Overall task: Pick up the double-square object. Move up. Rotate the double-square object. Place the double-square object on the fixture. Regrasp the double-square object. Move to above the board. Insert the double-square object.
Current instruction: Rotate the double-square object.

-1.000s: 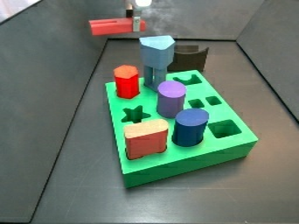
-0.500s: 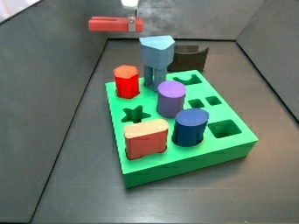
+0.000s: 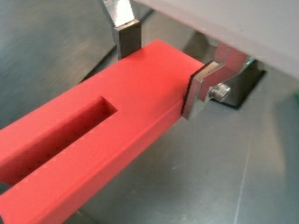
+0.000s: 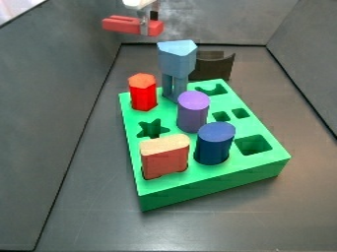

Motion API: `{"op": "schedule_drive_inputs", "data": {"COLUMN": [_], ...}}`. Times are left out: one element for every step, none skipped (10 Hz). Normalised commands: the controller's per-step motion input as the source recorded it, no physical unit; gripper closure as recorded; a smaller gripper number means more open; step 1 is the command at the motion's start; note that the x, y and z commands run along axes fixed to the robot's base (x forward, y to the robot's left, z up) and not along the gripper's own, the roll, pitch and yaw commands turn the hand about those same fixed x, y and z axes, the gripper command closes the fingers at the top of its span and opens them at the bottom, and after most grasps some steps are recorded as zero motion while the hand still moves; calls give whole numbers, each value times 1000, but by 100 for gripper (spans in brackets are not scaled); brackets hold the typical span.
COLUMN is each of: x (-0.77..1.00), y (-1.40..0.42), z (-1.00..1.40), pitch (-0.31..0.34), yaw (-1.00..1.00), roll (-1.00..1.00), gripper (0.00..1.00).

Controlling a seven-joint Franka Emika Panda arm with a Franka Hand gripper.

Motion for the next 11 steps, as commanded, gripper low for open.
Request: {"op": "schedule_drive_inputs", "data": {"x": [28,28,28,28,27,27,27,27,27,27,27], "y": [25,26,25,26,26,26,26,26,26,26,26], "z": [-19,-19,-19,-19,-19,-19,-19,-19,-19,-20,-19], "pitch": [-10,-10,-11,-12,-13,-13,-15,-16,-18,-19,-22], "yaw": [-1000,-1000,-1000,-1000,-1000,-1000,-1000,-1000,-1000,-1000,-1000], "roll": [-18,-19,-20,-22,-24,-25,-27,-30,-33,-37,-42], "gripper": [100,100,100,100,100,100,100,100,100,100,100]}}
